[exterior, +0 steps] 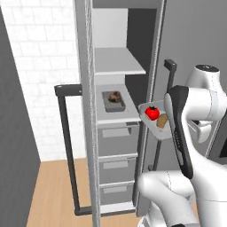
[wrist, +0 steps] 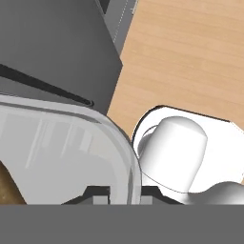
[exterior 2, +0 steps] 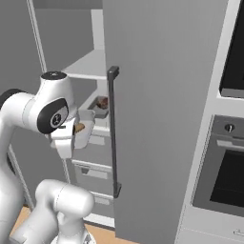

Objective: Take the meat container that has the steak and place it on the second highest rack of the freezer. Then take the vegetable container that has the sweet potato and tomato and place it on the highest rack of the freezer.

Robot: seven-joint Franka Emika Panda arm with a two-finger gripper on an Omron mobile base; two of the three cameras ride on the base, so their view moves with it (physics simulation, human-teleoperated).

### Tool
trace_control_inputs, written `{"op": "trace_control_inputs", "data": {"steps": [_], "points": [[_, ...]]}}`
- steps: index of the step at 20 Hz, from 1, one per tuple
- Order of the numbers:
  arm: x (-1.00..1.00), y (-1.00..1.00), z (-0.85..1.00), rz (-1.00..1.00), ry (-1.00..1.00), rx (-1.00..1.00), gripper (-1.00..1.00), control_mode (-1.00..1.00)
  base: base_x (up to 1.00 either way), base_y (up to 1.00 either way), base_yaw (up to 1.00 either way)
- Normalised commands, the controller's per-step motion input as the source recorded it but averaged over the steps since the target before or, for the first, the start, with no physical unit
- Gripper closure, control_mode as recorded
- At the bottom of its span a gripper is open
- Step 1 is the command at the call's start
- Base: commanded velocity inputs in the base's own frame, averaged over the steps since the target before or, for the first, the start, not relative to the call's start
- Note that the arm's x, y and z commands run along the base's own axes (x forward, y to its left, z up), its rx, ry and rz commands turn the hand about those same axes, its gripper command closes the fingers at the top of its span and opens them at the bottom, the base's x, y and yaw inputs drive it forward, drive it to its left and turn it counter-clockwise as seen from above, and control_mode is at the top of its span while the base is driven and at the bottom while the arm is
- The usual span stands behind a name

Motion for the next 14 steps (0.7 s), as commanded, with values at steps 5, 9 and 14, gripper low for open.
{"op": "trace_control_inputs", "data": {"steps": [5,9,14], "points": [[0.00,0.00,0.00,0.00,0.00,0.00,1.00,1.00,0.28,0.46,-0.05],[0.00,0.00,0.00,0.00,0.00,0.00,1.00,1.00,0.29,0.07,-0.05],[0.00,0.00,0.00,0.00,0.00,0.00,1.00,1.00,0.42,0.07,-0.05]]}}
